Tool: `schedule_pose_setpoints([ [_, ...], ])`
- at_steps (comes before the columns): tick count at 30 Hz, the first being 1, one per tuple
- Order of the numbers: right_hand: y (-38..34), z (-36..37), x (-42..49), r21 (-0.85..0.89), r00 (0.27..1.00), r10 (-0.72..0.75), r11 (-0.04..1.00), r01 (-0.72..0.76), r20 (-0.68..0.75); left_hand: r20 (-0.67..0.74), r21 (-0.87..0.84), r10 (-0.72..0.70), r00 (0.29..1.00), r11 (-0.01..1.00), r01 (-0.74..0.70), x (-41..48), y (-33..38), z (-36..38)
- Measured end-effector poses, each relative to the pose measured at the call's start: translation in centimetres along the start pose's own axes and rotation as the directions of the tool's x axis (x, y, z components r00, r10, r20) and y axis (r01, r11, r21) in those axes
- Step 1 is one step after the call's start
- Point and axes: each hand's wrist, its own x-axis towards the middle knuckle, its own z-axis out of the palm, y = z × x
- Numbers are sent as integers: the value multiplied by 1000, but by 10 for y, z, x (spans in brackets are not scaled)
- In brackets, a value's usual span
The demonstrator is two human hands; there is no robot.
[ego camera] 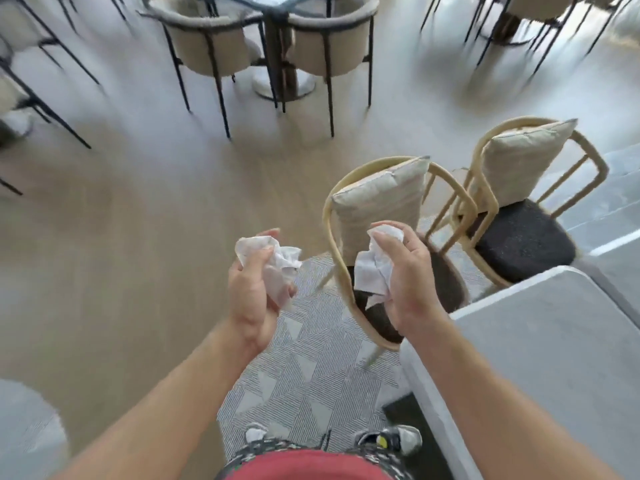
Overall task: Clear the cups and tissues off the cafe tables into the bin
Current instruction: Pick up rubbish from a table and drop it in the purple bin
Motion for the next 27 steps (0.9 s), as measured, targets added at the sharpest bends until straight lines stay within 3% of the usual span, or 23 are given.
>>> schedule_pose_setpoints([
  [5,38,139,-21,-60,983,71,996,-62,167,-171,-50,103,980,992,-113,-10,70,-128],
  [11,71,283,-49,-129,910,153,985,-111,385,-380,-69,177,908,973,-219,-29,134,-252],
  [19,114,435,-51,-277,781,263,953,-120,567,-597,-79,225,770,939,-336,-19,197,-370],
  [27,161,611,-5,-335,622,335,934,-123,707,-734,-83,252,631,889,-451,59,274,-476],
])
